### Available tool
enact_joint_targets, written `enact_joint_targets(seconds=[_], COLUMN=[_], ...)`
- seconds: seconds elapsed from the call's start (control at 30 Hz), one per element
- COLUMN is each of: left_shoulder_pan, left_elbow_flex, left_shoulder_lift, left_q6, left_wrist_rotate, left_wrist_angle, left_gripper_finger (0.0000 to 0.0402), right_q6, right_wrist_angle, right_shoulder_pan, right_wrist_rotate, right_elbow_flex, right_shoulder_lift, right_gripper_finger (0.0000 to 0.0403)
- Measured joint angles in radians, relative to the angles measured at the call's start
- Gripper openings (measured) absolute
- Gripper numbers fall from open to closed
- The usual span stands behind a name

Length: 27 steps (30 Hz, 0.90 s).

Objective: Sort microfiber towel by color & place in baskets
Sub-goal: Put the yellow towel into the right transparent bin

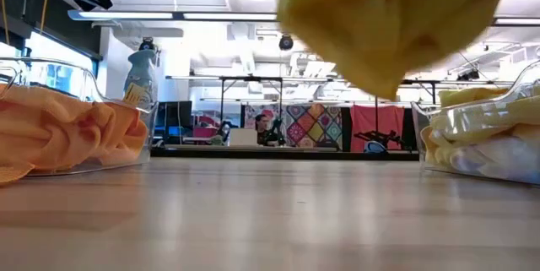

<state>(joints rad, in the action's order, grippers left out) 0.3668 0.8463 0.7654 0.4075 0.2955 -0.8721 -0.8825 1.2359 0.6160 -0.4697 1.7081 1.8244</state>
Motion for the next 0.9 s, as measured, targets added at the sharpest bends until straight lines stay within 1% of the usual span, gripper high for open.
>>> enact_joint_targets(seconds=[0.17, 0.3, 0.4, 0.5, 0.67, 0.77, 0.83, 0.9], left_shoulder_pan=[0.0, 0.0, 0.0, 0.0, 0.0, 0.0, 0.0, 0.0], left_elbow_flex=[0.0, 0.0, 0.0, 0.0, 0.0, 0.0, 0.0, 0.0], left_shoulder_lift=[0.0, 0.0, 0.0, 0.0, 0.0, 0.0, 0.0, 0.0], left_q6=[0.0, 0.0, 0.0, 0.0, 0.0, 0.0, 0.001, 0.011], left_wrist_rotate=[0.004, 0.006, 0.006, 0.008, 0.008, 0.008, 0.008, 0.008], left_wrist_angle=[0.002, 0.002, 0.002, 0.002, 0.005, 0.006, 0.007, 0.006], left_gripper_finger=[0.0048, 0.0048, 0.0048, 0.0048, 0.0048, 0.0048, 0.0048, 0.0048], right_q6=[-0.137, -0.264, -0.378, -0.492, -0.577, -0.595, -0.582, -0.579], right_wrist_angle=[0.002, 0.009, 0.036, 0.105, 0.259, 0.335, 0.335, 0.327], right_shoulder_pan=[0.029, 0.064, 0.093, 0.121, 0.164, 0.18, 0.179, 0.179], right_wrist_rotate=[-0.059, -0.123, -0.141, -0.146, -0.042, 0.039, 0.071, 0.072], right_elbow_flex=[-0.153, -0.285, -0.372, -0.432, -0.486, -0.506, -0.527, -0.557], right_shoulder_lift=[-0.173, -0.341, -0.452, -0.556, -0.682, -0.736, -0.774, -0.806], right_gripper_finger=[0.0002, 0.0002, 0.0001, 0.0001, 0.0001, 0.0, 0.0, 0.0])
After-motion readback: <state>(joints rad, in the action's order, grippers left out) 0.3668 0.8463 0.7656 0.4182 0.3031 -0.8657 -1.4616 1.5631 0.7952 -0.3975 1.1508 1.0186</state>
